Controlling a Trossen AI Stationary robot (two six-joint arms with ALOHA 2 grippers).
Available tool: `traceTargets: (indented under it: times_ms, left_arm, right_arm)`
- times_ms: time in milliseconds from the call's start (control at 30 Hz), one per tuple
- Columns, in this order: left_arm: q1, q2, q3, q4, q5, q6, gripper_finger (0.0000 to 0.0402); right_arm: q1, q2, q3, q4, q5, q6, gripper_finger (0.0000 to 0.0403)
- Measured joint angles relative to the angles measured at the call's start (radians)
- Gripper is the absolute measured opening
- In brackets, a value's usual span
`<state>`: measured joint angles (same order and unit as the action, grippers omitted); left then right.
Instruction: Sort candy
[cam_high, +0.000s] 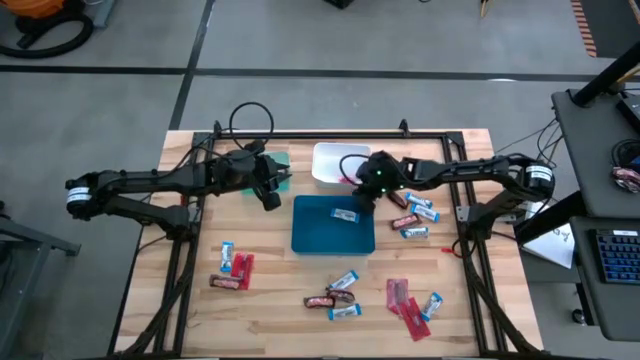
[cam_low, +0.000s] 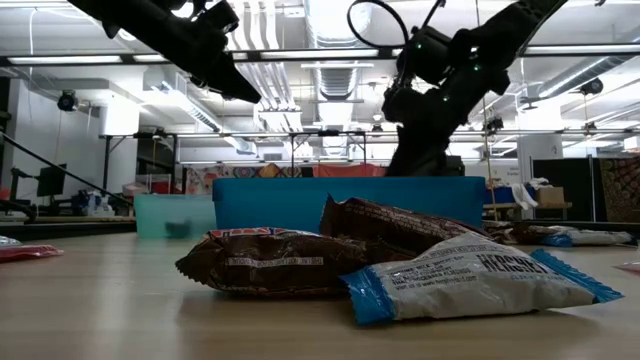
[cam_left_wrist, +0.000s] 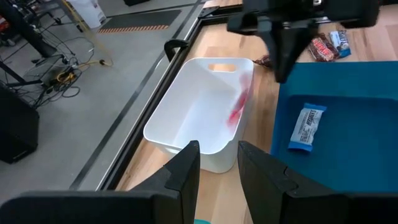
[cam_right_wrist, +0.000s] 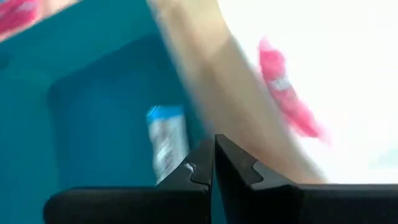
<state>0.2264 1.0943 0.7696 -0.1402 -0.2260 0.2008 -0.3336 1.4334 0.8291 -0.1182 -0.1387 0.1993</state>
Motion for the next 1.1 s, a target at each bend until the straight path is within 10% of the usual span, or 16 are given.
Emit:
traceTargets:
  times_ms: [633,1100]
  left_arm:
    - [-0.004,0.0,0.0,-0.087,0.035,-0.118,0.0093]
    - [-0.15,0.0,0.051,-0.714,0.349,-0.743,0.0089]
  right_arm:
    - [0.076,-0.22,0.013,-0.184,0.024,0.099,0.0009]
    - [0.256,-0.262,0.013,-0.356,0.027,0.209,0.0009]
